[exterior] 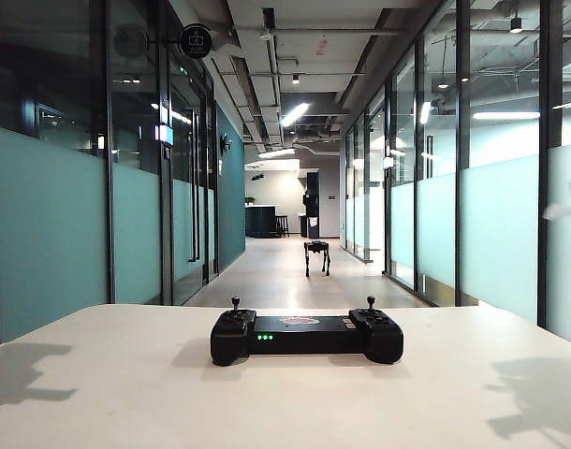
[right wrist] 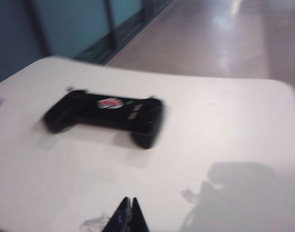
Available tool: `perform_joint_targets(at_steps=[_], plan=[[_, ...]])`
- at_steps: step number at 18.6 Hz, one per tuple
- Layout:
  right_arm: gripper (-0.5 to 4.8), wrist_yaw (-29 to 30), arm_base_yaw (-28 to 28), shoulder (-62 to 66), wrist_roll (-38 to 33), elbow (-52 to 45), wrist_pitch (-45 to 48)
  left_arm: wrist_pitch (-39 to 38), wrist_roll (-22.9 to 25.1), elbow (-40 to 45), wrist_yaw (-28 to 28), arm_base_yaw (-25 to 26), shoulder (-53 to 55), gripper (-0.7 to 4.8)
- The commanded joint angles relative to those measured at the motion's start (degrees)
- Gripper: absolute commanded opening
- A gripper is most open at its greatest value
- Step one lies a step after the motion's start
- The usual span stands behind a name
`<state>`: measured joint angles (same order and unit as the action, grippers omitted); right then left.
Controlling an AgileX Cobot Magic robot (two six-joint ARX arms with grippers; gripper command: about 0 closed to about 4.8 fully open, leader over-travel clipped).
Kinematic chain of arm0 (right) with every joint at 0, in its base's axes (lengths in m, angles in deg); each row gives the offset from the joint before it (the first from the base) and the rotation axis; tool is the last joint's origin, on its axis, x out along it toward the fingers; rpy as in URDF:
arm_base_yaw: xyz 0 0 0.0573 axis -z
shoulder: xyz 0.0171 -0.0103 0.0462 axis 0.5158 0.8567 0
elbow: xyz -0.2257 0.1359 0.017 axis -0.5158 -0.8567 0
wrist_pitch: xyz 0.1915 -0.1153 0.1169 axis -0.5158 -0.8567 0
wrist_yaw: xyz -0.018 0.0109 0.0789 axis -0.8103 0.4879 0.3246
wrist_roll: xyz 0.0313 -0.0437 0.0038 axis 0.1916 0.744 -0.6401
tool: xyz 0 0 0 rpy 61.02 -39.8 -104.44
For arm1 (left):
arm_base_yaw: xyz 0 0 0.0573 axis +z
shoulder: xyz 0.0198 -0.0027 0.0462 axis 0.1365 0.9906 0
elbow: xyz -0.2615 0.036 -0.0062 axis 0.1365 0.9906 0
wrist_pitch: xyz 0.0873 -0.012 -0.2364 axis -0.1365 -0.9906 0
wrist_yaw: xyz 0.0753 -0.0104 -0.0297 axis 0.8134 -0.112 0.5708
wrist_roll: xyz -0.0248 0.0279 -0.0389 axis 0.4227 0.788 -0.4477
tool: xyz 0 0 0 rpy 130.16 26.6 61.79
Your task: Push the left joystick on the remote control sitting on the white table forward to make the robot dog walk in a straight line until it approaches the door.
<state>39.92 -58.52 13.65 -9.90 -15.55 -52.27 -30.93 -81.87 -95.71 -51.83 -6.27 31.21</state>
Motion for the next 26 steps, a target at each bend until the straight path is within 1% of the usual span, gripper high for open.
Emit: perform_joint_targets(at_steps=[1, 4, 8, 14, 16, 26], plan=[[-0.06, 1.6, 3.7, -4.2, 0.7, -1.6, -0.1, 0.3, -0.1, -0.2, -0.2, 0.0, 0.0, -0.05], [-0.06, 4.3, 8.3, -7.0, 3.1, -2.1, -2.2, 0.3, -0.1, -0.2, -0.2, 0.0, 0.0, -0.05], [-0.06, 6.4, 14.4, -10.4, 3.4, -2.1, -3.5, 0.3, -0.1, -0.2, -0.2, 0.0, 0.0, -0.05], [-0.06, 6.6, 21.5, -17.5, 3.4, -2.1, -3.8, 0.3, -0.1, -0.2, -0.2, 0.0, 0.0, -0.05], [-0.06, 6.6, 22.7, -17.4, 3.4, -2.1, -3.5, 0.3, -0.1, -0.2, -0.2, 0.0, 0.0, -0.05], [-0.06, 6.8, 22.7, -17.4, 3.0, -2.1, -3.5, 0.3, -0.1, -0.2, -0.2, 0.0, 0.0, -0.05]])
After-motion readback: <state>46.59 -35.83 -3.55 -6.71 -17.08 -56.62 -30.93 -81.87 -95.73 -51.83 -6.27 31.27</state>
